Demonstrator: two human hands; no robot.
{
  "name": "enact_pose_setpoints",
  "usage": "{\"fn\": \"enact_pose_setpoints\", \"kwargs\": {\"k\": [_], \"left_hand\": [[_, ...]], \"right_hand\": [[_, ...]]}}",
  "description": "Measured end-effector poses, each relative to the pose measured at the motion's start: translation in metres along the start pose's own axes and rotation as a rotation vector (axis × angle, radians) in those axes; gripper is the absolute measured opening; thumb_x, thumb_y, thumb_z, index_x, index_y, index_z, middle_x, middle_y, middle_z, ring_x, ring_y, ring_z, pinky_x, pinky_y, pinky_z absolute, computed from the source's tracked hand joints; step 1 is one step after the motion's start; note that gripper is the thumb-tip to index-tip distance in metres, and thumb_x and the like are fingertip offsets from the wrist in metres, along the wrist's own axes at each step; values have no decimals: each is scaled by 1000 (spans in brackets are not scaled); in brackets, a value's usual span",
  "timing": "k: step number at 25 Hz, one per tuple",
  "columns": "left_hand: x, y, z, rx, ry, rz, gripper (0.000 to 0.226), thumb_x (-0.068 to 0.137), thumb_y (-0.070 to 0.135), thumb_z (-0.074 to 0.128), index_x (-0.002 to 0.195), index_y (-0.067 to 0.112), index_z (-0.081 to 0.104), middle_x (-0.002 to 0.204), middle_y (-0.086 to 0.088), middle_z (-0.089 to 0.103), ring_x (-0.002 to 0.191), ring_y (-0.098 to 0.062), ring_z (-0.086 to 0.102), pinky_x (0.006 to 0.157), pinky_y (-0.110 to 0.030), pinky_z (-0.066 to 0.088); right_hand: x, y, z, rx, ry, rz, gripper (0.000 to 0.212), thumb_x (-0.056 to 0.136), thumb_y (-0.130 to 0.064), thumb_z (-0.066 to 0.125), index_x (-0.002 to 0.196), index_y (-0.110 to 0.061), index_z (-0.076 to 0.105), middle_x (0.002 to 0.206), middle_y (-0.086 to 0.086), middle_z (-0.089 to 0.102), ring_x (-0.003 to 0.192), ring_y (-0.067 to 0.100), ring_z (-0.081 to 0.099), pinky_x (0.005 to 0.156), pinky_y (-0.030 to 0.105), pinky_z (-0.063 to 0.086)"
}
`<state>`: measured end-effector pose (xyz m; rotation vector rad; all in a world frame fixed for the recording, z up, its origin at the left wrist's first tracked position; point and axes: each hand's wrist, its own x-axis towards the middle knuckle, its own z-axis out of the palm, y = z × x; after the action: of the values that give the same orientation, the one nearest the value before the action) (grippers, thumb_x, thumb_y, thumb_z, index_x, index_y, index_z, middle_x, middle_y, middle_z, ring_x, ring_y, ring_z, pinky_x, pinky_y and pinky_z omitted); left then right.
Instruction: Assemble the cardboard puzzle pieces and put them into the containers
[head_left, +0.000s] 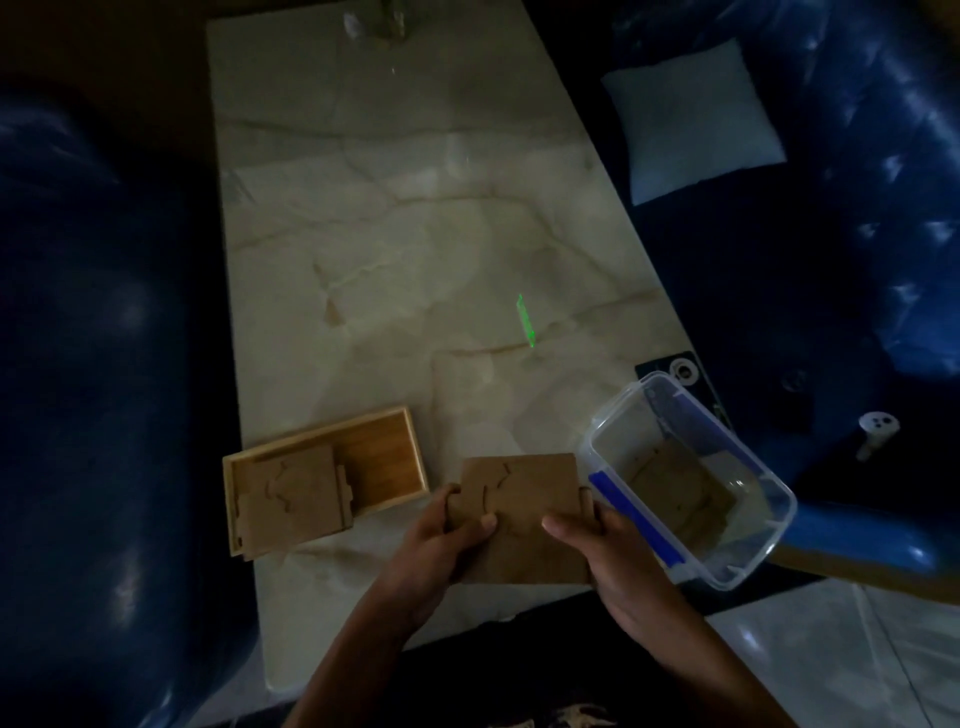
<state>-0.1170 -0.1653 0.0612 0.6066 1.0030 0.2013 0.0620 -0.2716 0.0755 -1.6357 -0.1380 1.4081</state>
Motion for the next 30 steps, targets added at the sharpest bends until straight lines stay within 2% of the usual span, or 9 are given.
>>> {"fn": "enact_pose_setpoints", "kwargs": {"k": [2, 6, 9, 13, 19, 24, 27, 29, 30], "left_hand": [[-6, 2, 6, -37, -75, 3, 43, 85, 11, 70, 126, 12, 57, 123, -19, 66, 112, -35, 64, 88, -46, 55], [-9, 0, 11, -84, -160, -33, 50, 82, 10, 70, 129, 8, 55, 127, -22, 62, 117, -39, 60, 88, -45, 55], [-8, -5, 27, -25, -127, -71, 49, 80, 11, 75, 125, 5, 56, 126, -26, 62, 114, -41, 61, 94, -54, 52], [0, -7, 56, 89, -57, -95, 40, 81, 8, 70, 119, 3, 63, 116, -25, 68, 110, -44, 63, 98, -61, 47], [30, -15, 93, 267, -51, -69, 32, 85, 3, 66, 116, 2, 65, 112, -26, 70, 108, -44, 64, 99, -60, 47], [62, -16, 136, 485, -67, -46, 24, 87, 8, 68, 111, 8, 70, 106, -16, 74, 99, -34, 71, 89, -51, 56], [86, -16, 163, 586, -58, -64, 29, 83, 9, 73, 112, 2, 69, 104, -17, 74, 96, -35, 71, 86, -48, 56], [103, -14, 179, 638, -57, -79, 35, 78, 16, 78, 109, 2, 70, 105, -21, 73, 99, -40, 69, 85, -48, 55], [110, -11, 185, 664, -55, -85, 34, 78, 17, 78, 108, 2, 70, 105, -21, 73, 99, -39, 69, 84, -46, 55]], "right_hand": [[-6, 3, -6, 73, -56, 14, 50, 57, -41, 90, 103, -28, 76, 110, 9, 75, 108, 33, 66, 101, 58, 47], [-17, -3, -19, 178, -104, 11, 47, 66, -28, 83, 111, -16, 73, 113, 16, 73, 108, 36, 67, 96, 55, 50], [-21, 3, -32, 215, -59, 9, 50, 65, -24, 83, 112, -11, 72, 111, 18, 73, 104, 36, 68, 88, 50, 54], [-26, 16, -54, 298, 40, 9, 58, 65, -27, 85, 118, -11, 69, 114, 16, 73, 106, 34, 69, 99, 55, 49], [-32, 24, -94, 310, 164, -38, 24, 84, -13, 73, 109, -16, 72, 107, 6, 76, 100, 23, 72, 92, 43, 54], [-25, 30, -144, 300, 211, -21, 22, 87, -11, 71, 107, -19, 70, 106, 4, 76, 95, 19, 73, 82, 38, 59], [-17, 29, -165, 238, 281, -66, 18, 88, -8, 69, 98, -24, 70, 101, 1, 76, 88, 7, 73, 78, 26, 58], [-11, 24, -177, 125, 303, -103, 14, 89, -15, 71, 94, -28, 67, 96, -10, 71, 81, -2, 69, 69, 14, 54], [-8, 23, -183, 82, 331, -110, 12, 89, -21, 72, 96, -28, 66, 95, -12, 69, 81, -1, 68, 67, 15, 53]]}}
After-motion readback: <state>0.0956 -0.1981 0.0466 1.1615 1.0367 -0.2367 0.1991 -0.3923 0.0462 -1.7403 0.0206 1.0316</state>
